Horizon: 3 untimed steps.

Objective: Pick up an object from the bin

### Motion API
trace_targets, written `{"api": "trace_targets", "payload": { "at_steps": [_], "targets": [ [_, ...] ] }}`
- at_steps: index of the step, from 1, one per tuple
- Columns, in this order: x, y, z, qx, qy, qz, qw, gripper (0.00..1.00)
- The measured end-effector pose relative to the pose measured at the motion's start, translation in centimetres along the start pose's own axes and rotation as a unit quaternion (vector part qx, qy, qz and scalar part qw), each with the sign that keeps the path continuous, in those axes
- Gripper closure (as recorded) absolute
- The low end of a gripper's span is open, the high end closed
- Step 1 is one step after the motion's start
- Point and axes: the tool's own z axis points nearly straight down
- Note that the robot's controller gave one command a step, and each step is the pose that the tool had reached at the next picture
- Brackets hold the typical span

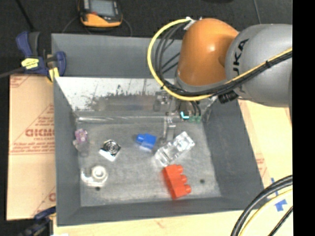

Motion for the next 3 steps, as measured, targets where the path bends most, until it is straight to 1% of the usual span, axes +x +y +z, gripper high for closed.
{"api": "trace_targets", "payload": {
  "at_steps": [1, 2, 3],
  "targets": [
    [-1.5, 3.1, 13.0, 0.001, -0.0004, -0.047, 0.9989, 0.0],
    [-3.3, -0.8, 14.4, 0.001, -0.0046, -0.124, 0.9923, 0.0],
    [-3.3, -0.7, 14.2, 0.0, -0.0059, -0.123, 0.9924, 1.0]
  ]
}}
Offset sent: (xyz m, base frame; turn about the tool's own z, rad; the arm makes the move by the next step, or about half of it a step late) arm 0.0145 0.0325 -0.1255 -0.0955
